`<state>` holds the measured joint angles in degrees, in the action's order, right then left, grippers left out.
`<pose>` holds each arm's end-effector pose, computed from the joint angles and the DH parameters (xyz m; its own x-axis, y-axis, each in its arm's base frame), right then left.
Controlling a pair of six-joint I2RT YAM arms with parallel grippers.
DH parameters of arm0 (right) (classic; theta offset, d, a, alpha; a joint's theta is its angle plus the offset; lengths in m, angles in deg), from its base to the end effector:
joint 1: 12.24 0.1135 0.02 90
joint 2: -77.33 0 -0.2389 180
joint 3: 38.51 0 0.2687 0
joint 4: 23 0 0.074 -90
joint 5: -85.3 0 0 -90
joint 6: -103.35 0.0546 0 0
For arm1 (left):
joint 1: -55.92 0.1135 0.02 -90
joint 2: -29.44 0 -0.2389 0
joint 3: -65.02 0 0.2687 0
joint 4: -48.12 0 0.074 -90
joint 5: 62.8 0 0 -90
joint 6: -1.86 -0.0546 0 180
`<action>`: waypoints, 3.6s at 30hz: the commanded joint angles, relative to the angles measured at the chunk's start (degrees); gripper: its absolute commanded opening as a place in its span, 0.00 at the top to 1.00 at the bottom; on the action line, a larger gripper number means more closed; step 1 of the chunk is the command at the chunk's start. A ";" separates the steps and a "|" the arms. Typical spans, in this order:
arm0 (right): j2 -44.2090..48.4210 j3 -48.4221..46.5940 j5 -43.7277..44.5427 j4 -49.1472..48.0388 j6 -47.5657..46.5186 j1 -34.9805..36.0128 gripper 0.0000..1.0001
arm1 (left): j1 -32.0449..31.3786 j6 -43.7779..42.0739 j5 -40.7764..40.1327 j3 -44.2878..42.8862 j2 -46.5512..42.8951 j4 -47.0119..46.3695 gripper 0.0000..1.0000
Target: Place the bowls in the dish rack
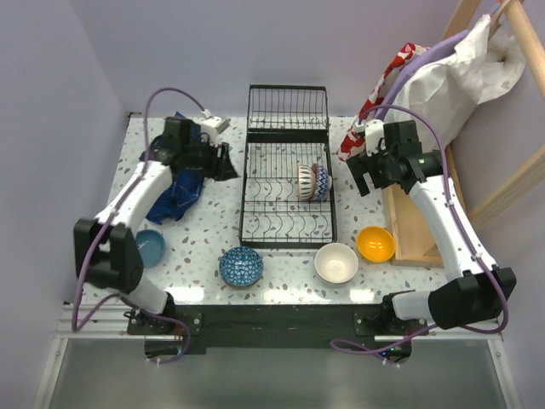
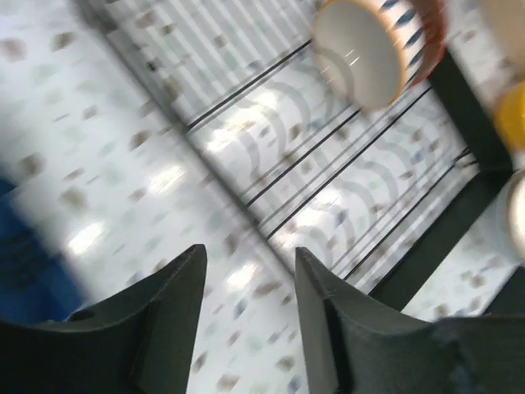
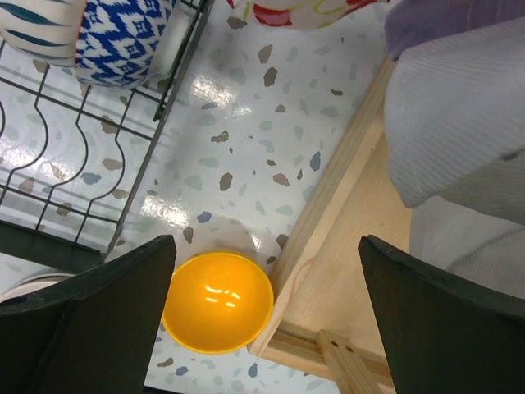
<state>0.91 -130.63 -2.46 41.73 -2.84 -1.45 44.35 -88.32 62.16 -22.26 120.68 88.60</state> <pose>0.3018 0.0554 0.3214 -0.6671 -0.4108 -0.6214 -0.3623 0.9078 -0.2112 0.3641 -0.1065 0.2506 -0.6842 0.1427 -0.7152 0.5673 0.7204 -0.3990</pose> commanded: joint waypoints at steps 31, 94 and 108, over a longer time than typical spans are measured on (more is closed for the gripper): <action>-4.97 -7.26 -14.72 -6.92 -0.07 -0.06 0.05 | 11.22 -34.89 -39.62 24.45 -15.31 27.88 0.62; -1.62 -13.68 -0.40 5.64 1.77 -0.33 0.05 | -3.37 33.72 30.87 7.21 6.22 -58.76 1.00; -2.07 -14.91 4.70 9.25 -2.01 -0.24 0.05 | -5.30 72.33 29.91 9.33 27.31 -105.87 1.00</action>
<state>-2.42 -143.96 -0.76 49.84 -3.01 -1.43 40.29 -25.27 91.56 -10.67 145.66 -1.36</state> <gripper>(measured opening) 0.950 0.056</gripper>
